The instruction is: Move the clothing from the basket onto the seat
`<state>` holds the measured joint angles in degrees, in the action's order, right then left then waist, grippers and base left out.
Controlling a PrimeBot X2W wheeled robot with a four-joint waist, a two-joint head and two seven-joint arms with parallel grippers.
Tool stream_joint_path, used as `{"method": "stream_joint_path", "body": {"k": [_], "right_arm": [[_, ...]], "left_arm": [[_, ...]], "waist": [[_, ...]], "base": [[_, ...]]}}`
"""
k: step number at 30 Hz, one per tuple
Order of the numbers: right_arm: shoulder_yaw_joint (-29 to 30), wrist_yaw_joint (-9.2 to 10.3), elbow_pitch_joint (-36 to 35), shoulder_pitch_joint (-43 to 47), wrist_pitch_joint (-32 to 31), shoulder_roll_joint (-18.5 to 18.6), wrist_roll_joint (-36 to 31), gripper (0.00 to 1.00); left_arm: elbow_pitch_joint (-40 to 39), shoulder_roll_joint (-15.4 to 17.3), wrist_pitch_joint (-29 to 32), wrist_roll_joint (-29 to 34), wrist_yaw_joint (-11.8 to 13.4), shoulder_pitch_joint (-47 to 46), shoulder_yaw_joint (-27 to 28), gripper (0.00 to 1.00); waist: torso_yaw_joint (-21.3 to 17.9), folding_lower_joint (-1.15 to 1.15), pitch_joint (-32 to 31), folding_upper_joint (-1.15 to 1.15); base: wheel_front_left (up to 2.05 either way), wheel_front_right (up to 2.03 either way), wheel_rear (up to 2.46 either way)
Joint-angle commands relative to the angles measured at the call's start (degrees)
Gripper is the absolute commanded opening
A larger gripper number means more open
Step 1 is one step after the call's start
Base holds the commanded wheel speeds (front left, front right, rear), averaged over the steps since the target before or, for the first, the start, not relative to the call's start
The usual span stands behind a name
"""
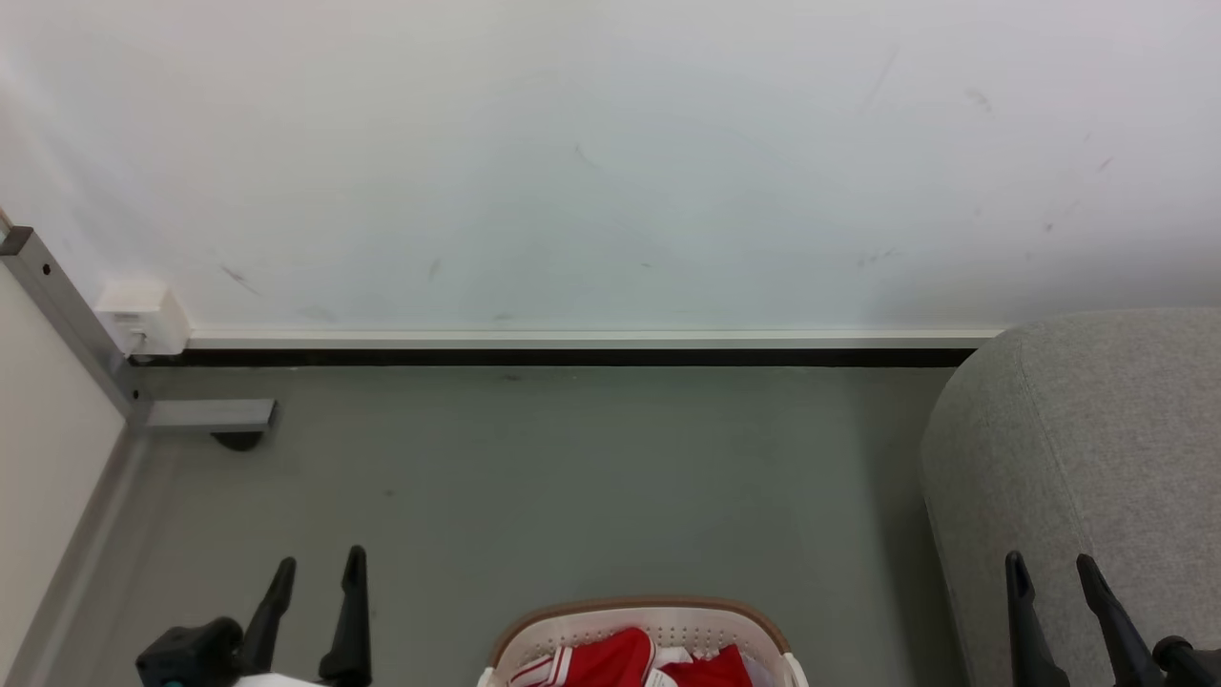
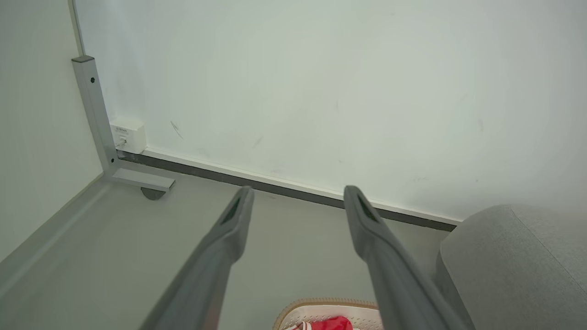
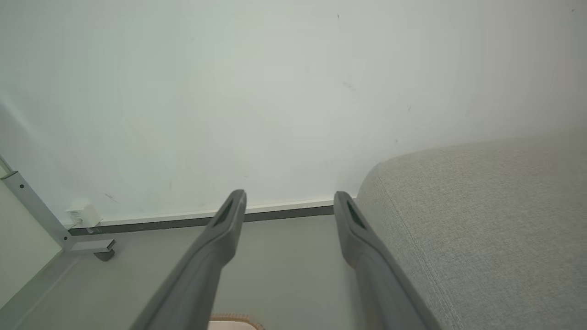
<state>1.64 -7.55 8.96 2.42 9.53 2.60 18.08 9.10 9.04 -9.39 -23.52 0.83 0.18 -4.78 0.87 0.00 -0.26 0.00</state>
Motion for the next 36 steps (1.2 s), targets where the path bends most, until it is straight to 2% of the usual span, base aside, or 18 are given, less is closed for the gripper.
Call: {"method": "stream_joint_path", "body": {"k": [1,13,24,36], "right_arm": [[0.20,0.08,-0.80,0.30,0.58,0.30,-1.43,1.00],[0.72,0.09,-2.04,1.03,2.15,0.35,-7.52,1.00],[2.74,0.10,-0.78,2.09,3.43,0.38,-9.69,1.00],[0.90,0.11,0.49,2.70,4.85,0.41,-10.42,1.00]], "left_arm": [[-0.53,0.74,-0.73,1.72,0.09,0.19,-0.22,1.00],[-0.45,1.55,-2.30,7.00,-0.63,1.15,-0.93,1.00],[1.28,1.44,-3.60,10.81,-1.82,2.29,0.35,1.00],[2.13,-0.21,-4.98,14.34,-3.89,2.58,2.38,1.00]], "waist": [[0.01,0.00,-0.04,0.00],[0.31,0.00,0.12,0.00],[0.31,0.00,0.13,0.00],[0.17,0.00,0.22,0.00]], "base": [[0.00,0.00,0.00],[0.00,0.00,0.00],[0.00,0.00,0.00],[0.00,0.00,0.00]]}}
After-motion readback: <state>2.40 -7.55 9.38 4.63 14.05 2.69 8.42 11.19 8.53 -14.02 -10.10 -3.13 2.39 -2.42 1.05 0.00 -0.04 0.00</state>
